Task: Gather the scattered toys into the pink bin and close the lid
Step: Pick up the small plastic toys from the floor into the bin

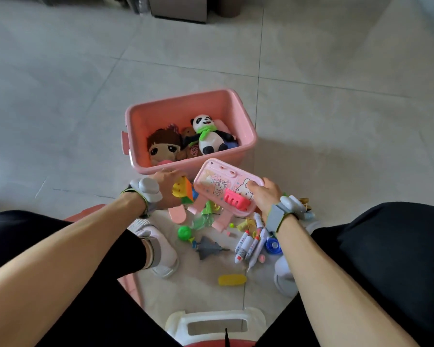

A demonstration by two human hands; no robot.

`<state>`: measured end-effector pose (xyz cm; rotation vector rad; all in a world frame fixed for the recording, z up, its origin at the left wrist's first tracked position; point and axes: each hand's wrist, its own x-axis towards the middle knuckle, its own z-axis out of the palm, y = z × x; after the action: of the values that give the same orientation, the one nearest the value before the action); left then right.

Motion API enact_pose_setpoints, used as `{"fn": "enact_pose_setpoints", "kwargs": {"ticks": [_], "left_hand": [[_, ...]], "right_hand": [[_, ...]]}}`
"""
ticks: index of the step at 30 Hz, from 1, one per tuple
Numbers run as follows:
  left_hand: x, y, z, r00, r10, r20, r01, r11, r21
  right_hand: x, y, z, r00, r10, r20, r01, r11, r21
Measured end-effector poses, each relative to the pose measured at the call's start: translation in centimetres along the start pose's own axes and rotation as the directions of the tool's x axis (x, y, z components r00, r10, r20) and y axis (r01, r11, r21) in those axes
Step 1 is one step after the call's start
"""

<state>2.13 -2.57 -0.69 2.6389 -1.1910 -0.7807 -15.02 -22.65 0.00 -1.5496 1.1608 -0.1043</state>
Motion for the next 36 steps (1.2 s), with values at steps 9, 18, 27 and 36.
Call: {"fn": "enact_pose_setpoints", "kwargs": {"ticks": [9, 18, 27, 36], "left_hand": [[-0.1, -2.8, -3.9, 0.997, -0.059, -0.041, 0.059, 0.998, 0.001], [3.4, -5.4, -5.2, 0.961, -0.175, -0.212, 0.159, 0.983, -0.091], [7.8, -8.2, -5.9, 0.937, -0.26, -0.232, 0.243, 0.965, -0.1], [11.5, -9.7, -4.2, 0.92, -0.38, -0.096, 0.357, 0.913, -0.196]], "right_hand": [[1.1, -3.5, 2.1, 0.997, 0.059, 0.047, -0.066, 0.983, 0.174], [6.4, -8.1, 6.1, 0.999, 0.018, 0.04, -0.023, 0.992, 0.127], [13.8, -9.0, 10.5, 0.997, 0.052, 0.055, -0.056, 0.996, 0.065], [15.2, -12.1, 12.4, 0.985, 0.141, -0.096, -0.138, 0.99, 0.035]]}}
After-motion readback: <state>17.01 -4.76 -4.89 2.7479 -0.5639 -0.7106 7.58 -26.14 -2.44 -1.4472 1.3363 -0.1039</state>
